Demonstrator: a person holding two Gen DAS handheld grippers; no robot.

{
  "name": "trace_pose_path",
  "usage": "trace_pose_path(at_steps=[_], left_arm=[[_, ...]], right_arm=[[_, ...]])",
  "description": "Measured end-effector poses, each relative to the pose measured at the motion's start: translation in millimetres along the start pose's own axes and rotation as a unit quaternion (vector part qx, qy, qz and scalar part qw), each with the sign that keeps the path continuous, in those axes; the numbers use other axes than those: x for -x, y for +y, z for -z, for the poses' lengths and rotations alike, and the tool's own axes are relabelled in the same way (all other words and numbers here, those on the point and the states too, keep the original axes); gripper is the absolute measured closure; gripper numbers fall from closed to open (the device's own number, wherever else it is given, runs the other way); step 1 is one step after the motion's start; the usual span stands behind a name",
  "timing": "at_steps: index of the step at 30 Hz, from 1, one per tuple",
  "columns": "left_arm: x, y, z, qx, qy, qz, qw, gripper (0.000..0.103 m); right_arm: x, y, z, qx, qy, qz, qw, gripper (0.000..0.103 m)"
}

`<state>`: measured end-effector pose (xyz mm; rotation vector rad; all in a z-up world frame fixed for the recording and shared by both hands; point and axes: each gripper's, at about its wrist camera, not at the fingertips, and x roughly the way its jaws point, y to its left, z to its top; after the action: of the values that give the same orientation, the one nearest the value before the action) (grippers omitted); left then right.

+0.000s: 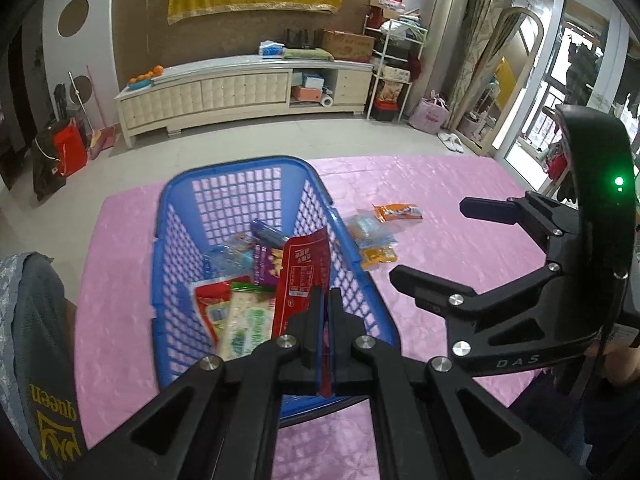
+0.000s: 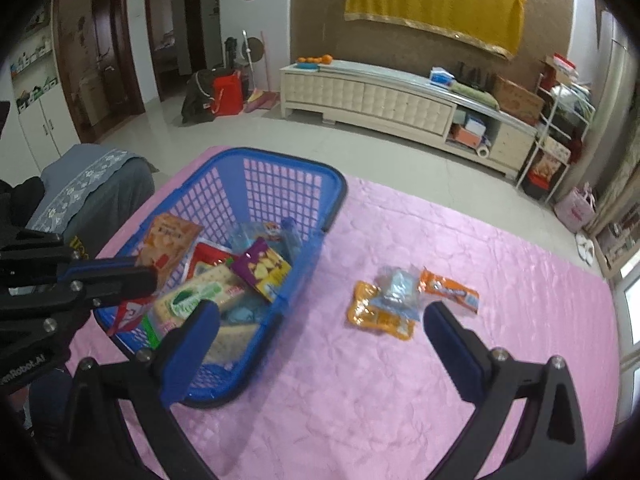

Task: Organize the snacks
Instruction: 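Open the right gripper to drop the chip bag while the left drops the red packet, then move both grippers from the basket back to the remaining snacks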

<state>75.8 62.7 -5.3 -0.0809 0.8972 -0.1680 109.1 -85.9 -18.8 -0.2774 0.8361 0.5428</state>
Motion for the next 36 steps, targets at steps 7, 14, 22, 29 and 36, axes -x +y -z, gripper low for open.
trace_pose_path(at_steps=[7, 14, 22, 29, 36], left_arm=[[-20, -9, 1, -0.002, 0.017, 0.005, 0.9998, 0.102], [-27, -8, 3, 0.002, 0.024, 0.001, 0.9997, 0.102], [-17, -16, 6, -0.02, 0.015, -0.03, 0.9992, 0.053], [-1, -24, 11, -0.032, 0.003, -0.039, 0.9987, 0.039], [16, -41, 10, -0.046, -0.018, -0.042, 0.9979, 0.028]], right_arm=[[-1, -17, 14, -0.016, 0.013, -0.007, 1.0, 0.0], [3, -22, 18, -0.023, 0.002, -0.013, 1.0, 0.0], [10, -25, 20, -0.032, 0.0, -0.011, 0.999, 0.0], [27, -27, 24, -0.036, -0.009, -0.004, 0.999, 0.0], [50, -31, 28, -0.036, -0.018, 0.012, 0.999, 0.0]])
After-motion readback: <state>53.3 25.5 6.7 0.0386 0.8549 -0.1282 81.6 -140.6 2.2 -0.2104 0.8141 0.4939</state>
